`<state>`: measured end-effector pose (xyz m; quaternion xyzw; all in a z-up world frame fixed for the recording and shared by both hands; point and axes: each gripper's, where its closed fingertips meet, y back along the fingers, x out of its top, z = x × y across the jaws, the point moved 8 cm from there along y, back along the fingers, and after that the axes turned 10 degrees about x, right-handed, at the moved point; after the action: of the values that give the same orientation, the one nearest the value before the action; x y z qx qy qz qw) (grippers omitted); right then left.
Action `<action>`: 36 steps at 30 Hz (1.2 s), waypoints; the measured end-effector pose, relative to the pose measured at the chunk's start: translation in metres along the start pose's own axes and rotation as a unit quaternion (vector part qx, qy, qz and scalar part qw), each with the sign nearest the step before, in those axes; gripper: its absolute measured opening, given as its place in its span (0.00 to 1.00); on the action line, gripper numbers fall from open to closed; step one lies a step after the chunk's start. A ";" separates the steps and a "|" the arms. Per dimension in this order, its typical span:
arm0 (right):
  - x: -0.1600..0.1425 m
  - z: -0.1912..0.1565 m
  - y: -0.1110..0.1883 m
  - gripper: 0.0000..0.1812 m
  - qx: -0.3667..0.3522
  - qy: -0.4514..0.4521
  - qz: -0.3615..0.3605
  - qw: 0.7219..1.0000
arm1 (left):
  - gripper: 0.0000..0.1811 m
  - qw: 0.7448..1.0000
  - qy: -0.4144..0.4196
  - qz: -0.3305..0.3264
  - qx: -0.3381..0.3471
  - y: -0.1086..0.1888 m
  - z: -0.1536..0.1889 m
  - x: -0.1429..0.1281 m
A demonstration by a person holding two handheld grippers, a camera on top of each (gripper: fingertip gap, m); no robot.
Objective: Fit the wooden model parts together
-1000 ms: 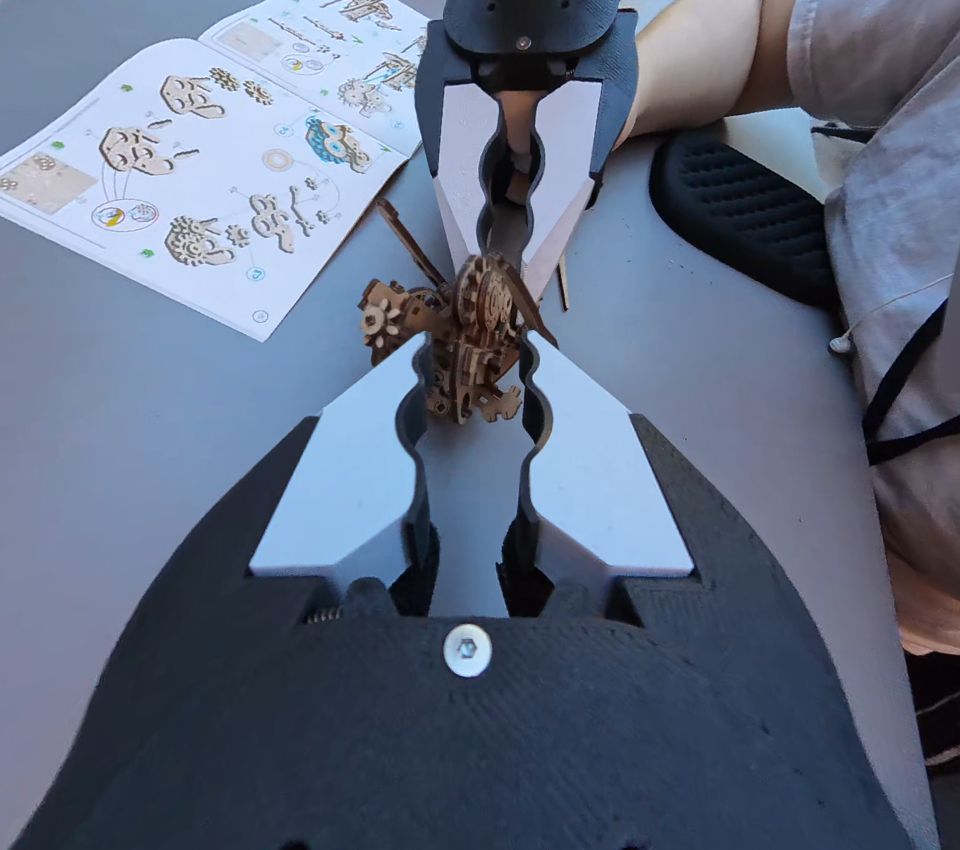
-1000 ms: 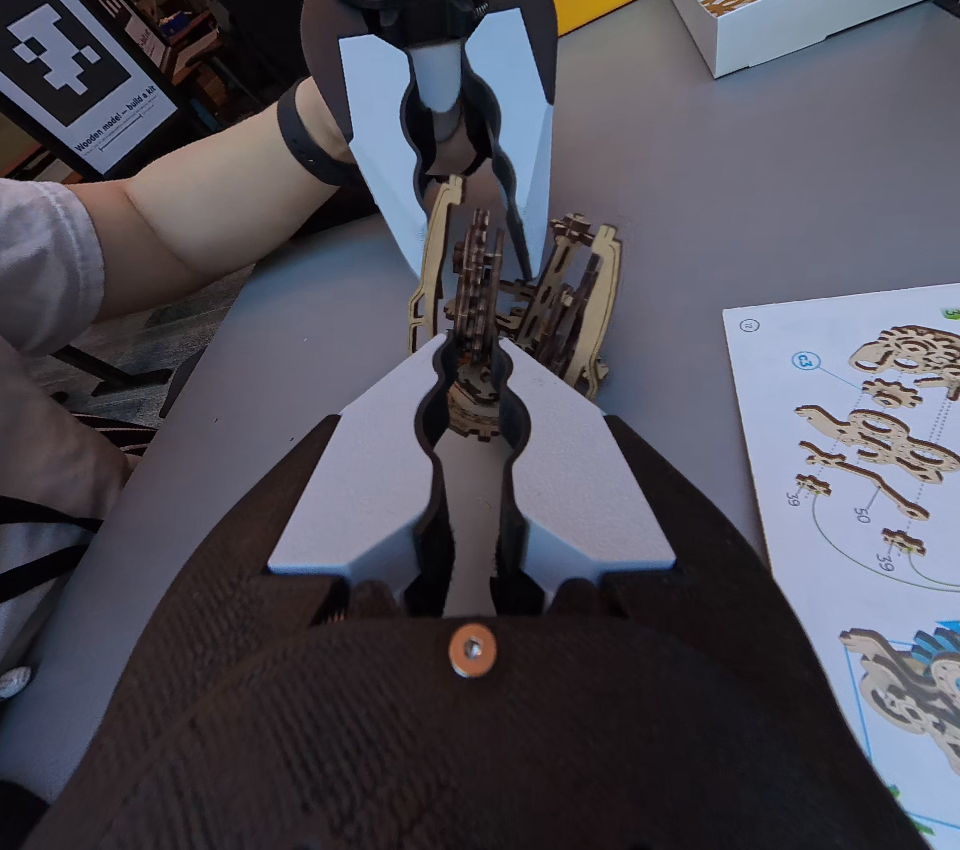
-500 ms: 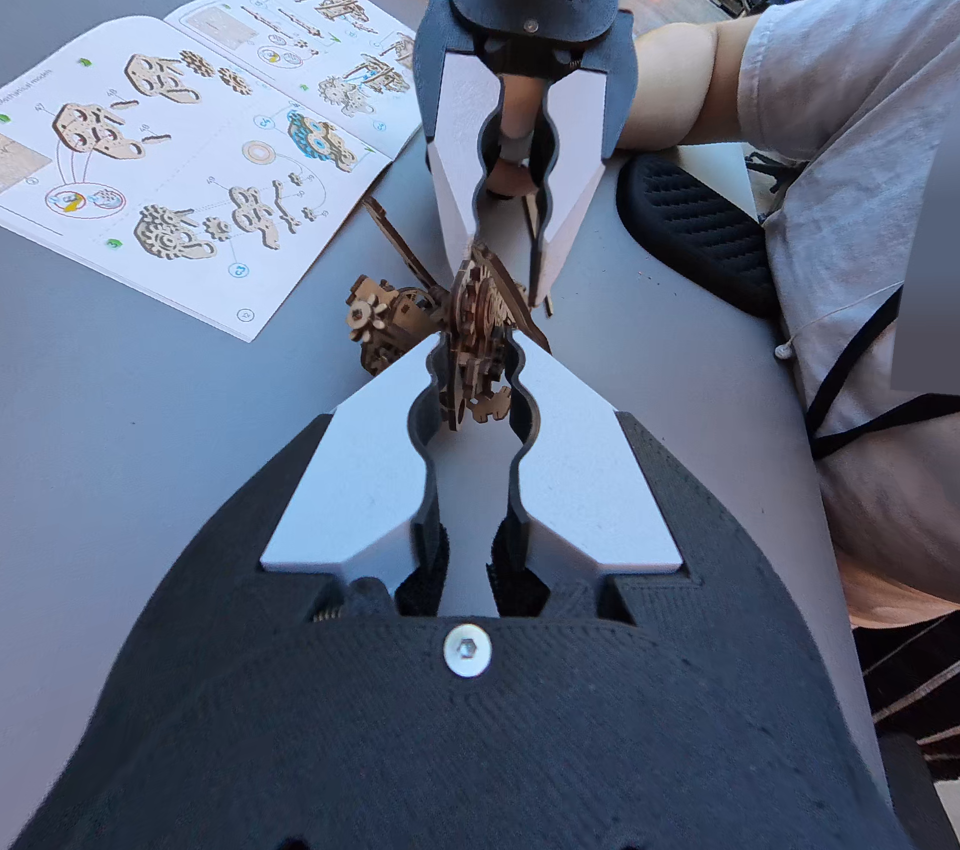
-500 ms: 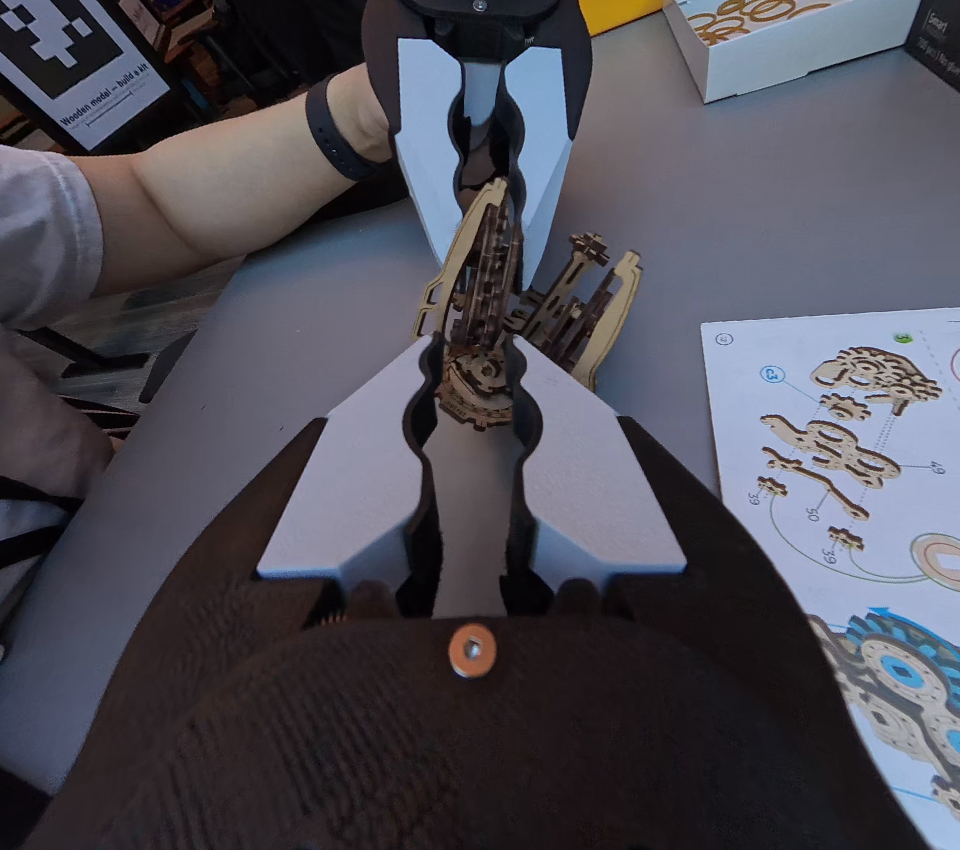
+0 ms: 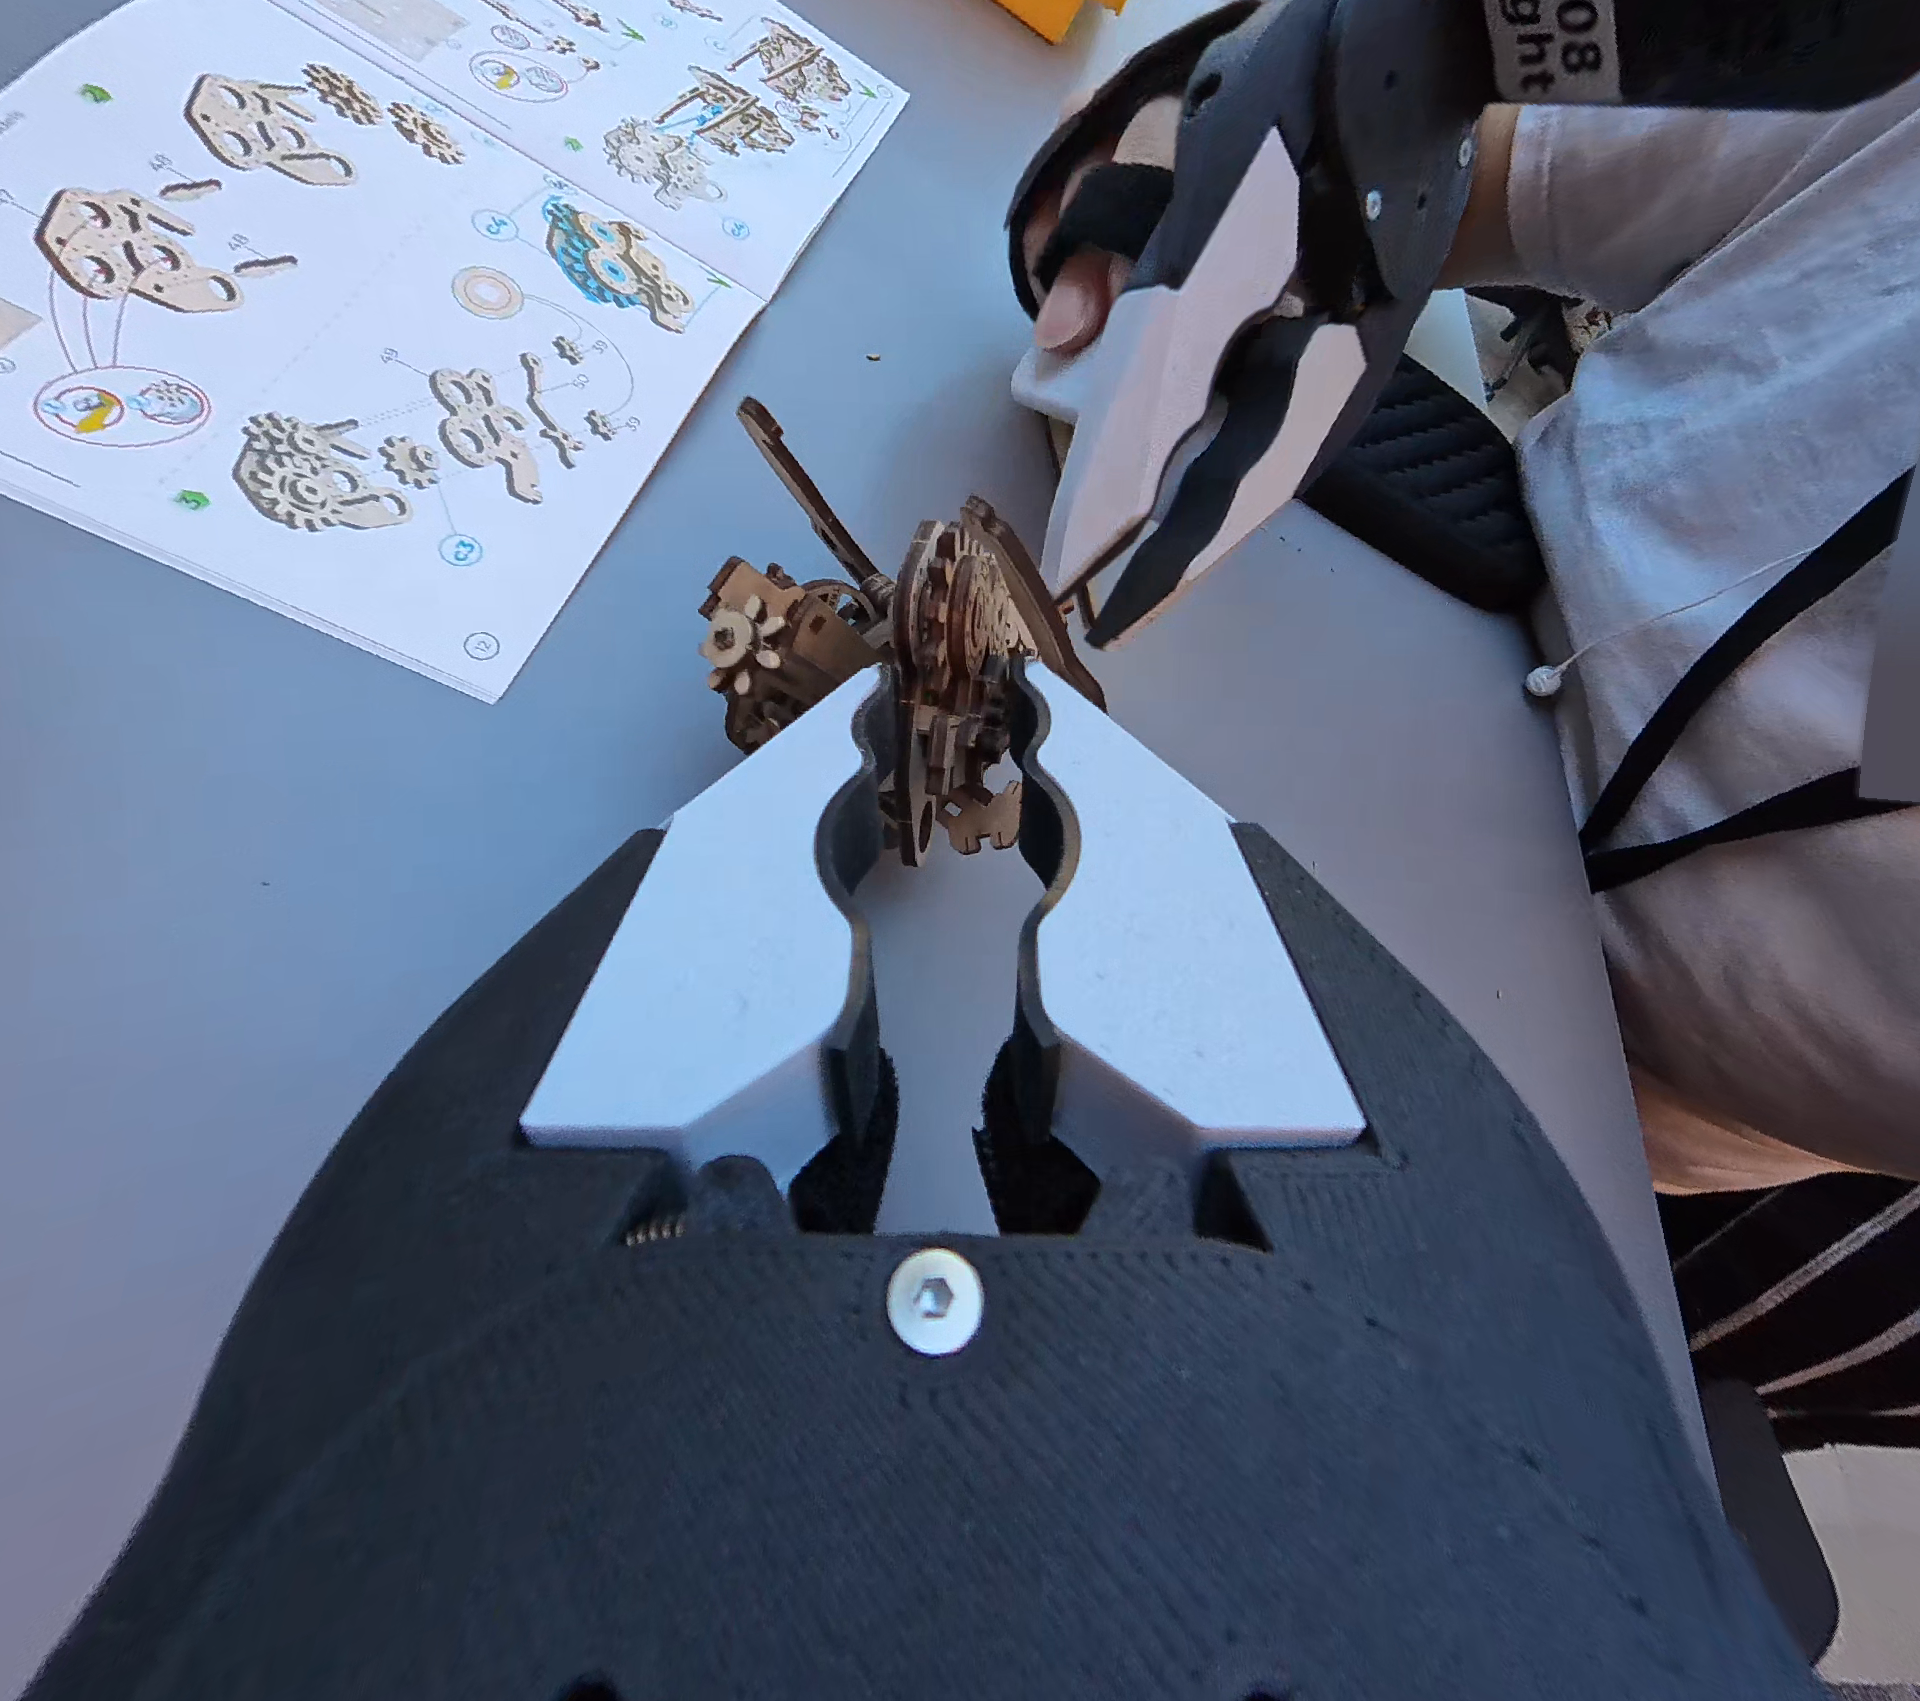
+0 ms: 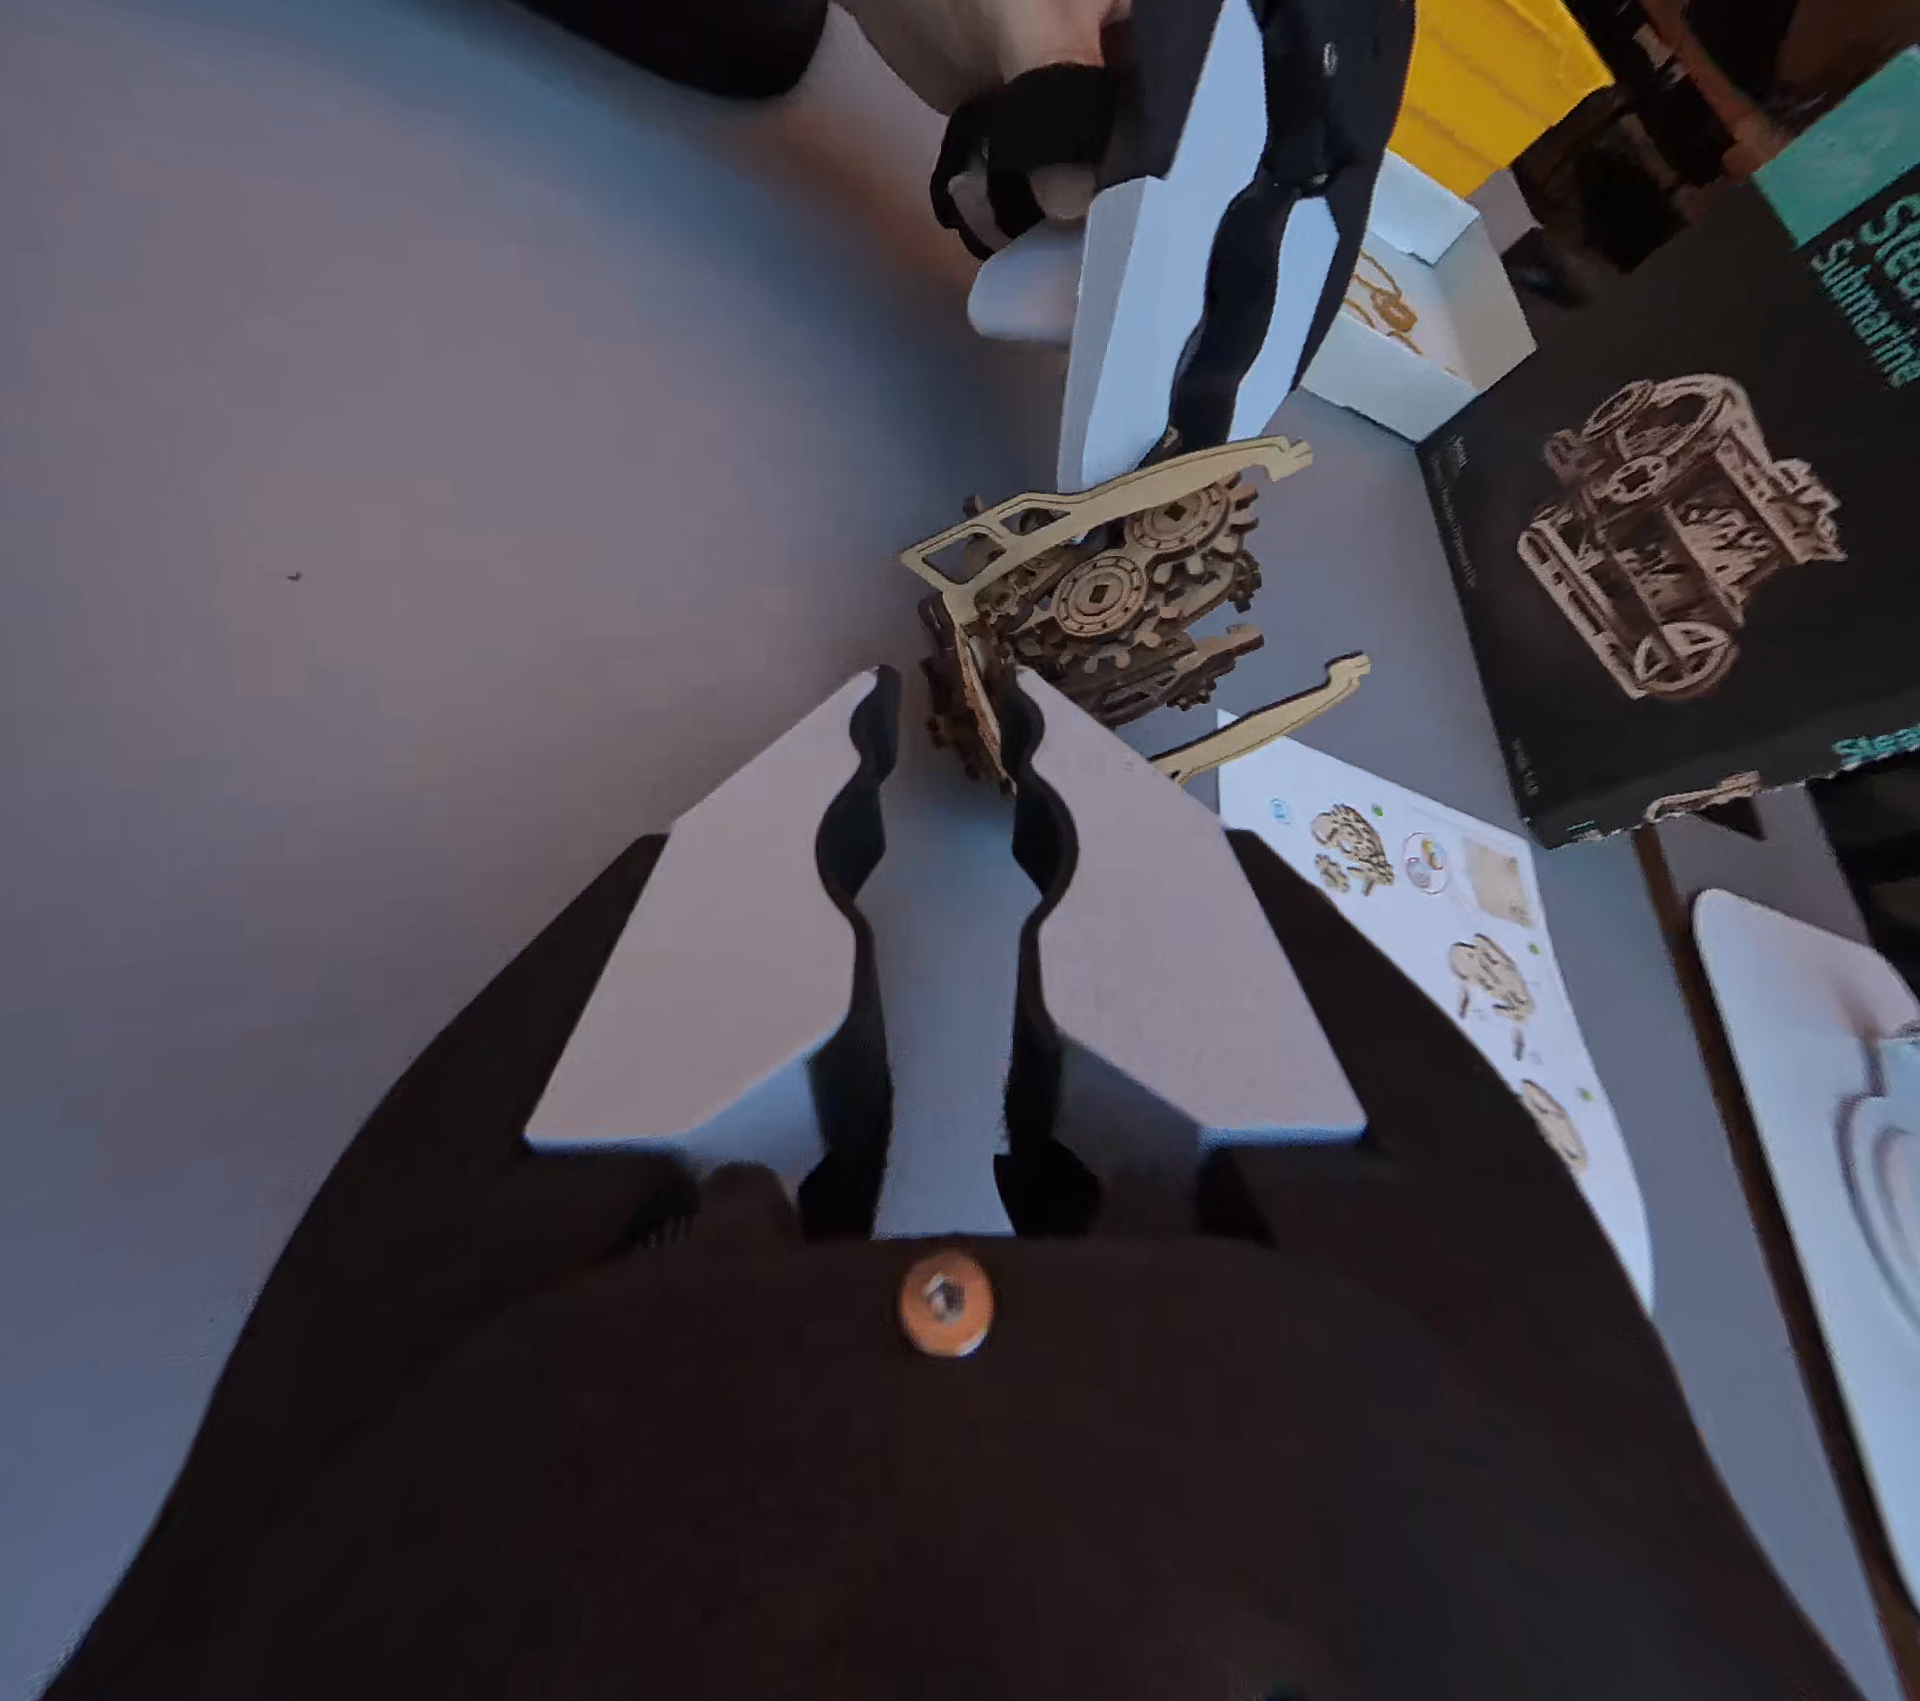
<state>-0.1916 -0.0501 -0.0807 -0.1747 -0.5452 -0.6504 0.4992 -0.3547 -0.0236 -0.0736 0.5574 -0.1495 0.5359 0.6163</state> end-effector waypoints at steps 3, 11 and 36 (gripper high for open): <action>0.000 0.000 -0.005 0.06 0.001 0.035 -0.024 0.999 | 0.10 1.000 0.000 -0.006 -0.003 -0.001 -0.001 0.001; -0.006 0.011 -0.002 0.02 0.035 0.106 -0.054 0.992 | 0.11 0.999 0.004 -0.032 -0.016 -0.004 -0.002 0.005; -0.014 0.052 0.037 0.21 0.112 0.000 0.055 0.992 | 0.10 0.987 0.091 -0.128 -0.024 -0.031 -0.007 0.028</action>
<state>-0.1712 0.0060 -0.0537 -0.1472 -0.6039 -0.5571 0.5506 -0.3212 0.0027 -0.0705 0.5064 -0.0332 0.4973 0.7037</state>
